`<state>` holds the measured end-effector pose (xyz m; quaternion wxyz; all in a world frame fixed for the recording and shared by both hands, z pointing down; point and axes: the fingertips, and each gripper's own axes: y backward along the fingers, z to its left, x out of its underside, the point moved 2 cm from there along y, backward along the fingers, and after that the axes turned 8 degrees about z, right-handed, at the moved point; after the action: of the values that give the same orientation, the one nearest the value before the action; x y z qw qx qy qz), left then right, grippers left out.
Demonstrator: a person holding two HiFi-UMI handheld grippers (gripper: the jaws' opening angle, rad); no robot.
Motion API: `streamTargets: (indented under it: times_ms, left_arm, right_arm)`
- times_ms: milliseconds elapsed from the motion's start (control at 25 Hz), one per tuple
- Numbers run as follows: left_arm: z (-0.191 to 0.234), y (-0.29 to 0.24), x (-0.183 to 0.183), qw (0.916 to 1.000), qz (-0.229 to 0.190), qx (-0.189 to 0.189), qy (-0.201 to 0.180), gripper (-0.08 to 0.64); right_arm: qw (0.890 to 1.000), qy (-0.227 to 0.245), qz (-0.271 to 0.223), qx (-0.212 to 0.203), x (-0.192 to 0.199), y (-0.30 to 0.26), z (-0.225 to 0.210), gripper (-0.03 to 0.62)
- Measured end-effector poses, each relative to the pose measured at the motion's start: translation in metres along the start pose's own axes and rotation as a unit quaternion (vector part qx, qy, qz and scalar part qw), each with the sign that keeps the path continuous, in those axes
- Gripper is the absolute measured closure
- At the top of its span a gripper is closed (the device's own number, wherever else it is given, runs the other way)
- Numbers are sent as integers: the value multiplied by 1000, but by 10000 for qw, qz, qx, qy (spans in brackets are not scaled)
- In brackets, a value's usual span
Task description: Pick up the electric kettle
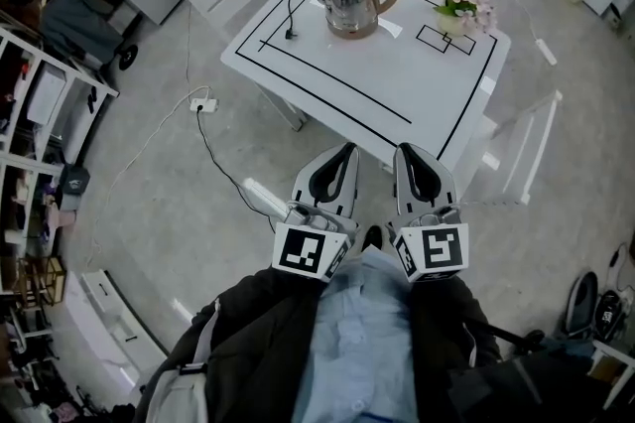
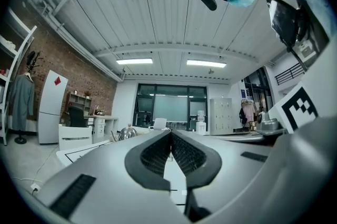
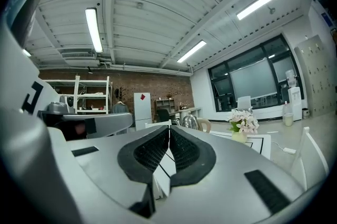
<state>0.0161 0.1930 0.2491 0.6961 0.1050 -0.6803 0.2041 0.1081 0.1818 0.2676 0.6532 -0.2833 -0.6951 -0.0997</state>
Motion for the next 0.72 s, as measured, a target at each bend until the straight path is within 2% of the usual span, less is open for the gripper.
streamTargets:
  times_ms: [360,720]
  left_arm:
    - [14,-24,2,9995,100,-299,-5,552]
    - [47,-53,13,9992,142,-358,139,554]
  right_arm:
    - [9994,-38,59,-354,1,-33,-12,575]
    - [9992,-24,180,-357,6,-76,-21,575]
